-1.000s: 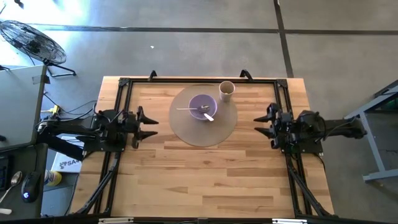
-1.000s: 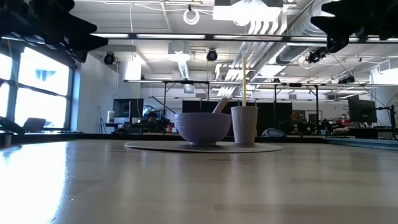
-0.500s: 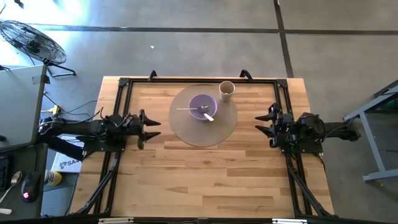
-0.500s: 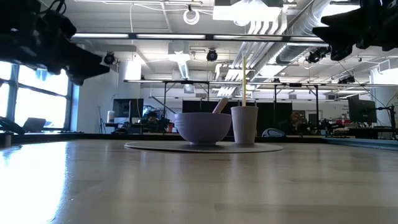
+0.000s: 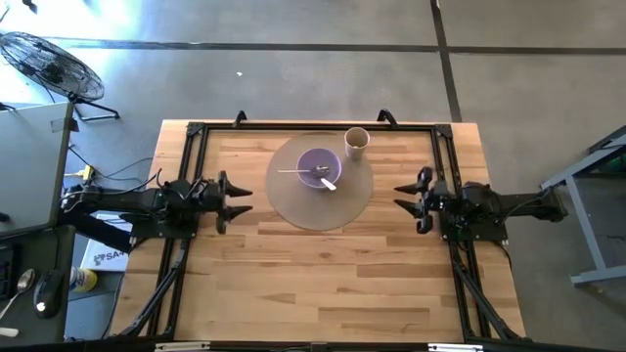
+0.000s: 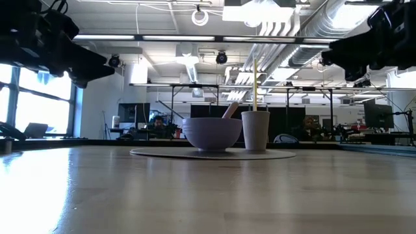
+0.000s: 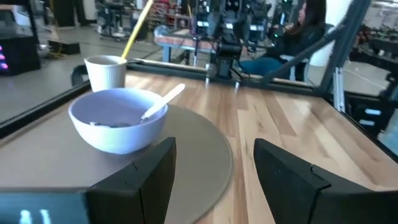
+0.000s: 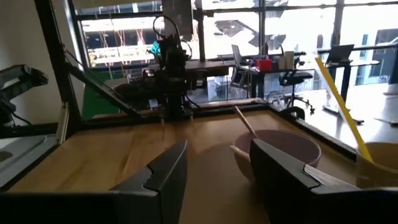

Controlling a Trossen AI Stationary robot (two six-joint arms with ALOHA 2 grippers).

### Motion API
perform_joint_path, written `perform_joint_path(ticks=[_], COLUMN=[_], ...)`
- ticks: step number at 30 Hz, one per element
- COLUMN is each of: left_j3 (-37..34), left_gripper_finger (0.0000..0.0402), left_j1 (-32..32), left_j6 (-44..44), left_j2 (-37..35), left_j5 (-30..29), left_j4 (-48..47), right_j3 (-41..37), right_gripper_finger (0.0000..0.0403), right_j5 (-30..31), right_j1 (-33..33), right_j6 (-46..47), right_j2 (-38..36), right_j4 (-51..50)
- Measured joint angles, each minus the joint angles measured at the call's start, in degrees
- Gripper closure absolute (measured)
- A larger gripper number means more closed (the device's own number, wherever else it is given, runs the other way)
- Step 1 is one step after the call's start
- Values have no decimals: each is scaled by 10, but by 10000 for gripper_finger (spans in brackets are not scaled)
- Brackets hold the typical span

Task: Pick & Place Utensil
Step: Return to Home Position

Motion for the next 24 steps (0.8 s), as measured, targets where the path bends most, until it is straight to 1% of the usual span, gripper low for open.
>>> perform_joint_path(ticks=[3, 9, 13, 20, 22, 24], left_j3=[0, -1, -1, -2, -2, -2], left_gripper_finger=[189, 189, 189, 189, 189, 189], left_j1=[0, 0, 0, 0, 0, 0], left_j6=[5, 28, 29, 39, 41, 42], left_j2=[0, 0, 0, 0, 0, -12], left_j5=[-2, -6, -5, 27, 23, 5], left_j4=[-1, 13, 30, 45, 52, 50], right_j3=[0, 0, 0, 0, 0, 0], right_gripper_finger=[235, 234, 235, 235, 237, 237], right_j5=[-2, -5, -5, -5, -5, -5], right_j1=[0, 0, 0, 0, 0, 0], right_j6=[6, 9, 9, 9, 10, 10], right_j2=[1, 7, 8, 8, 8, 8], right_j4=[-30, -27, -27, -28, -28, -28])
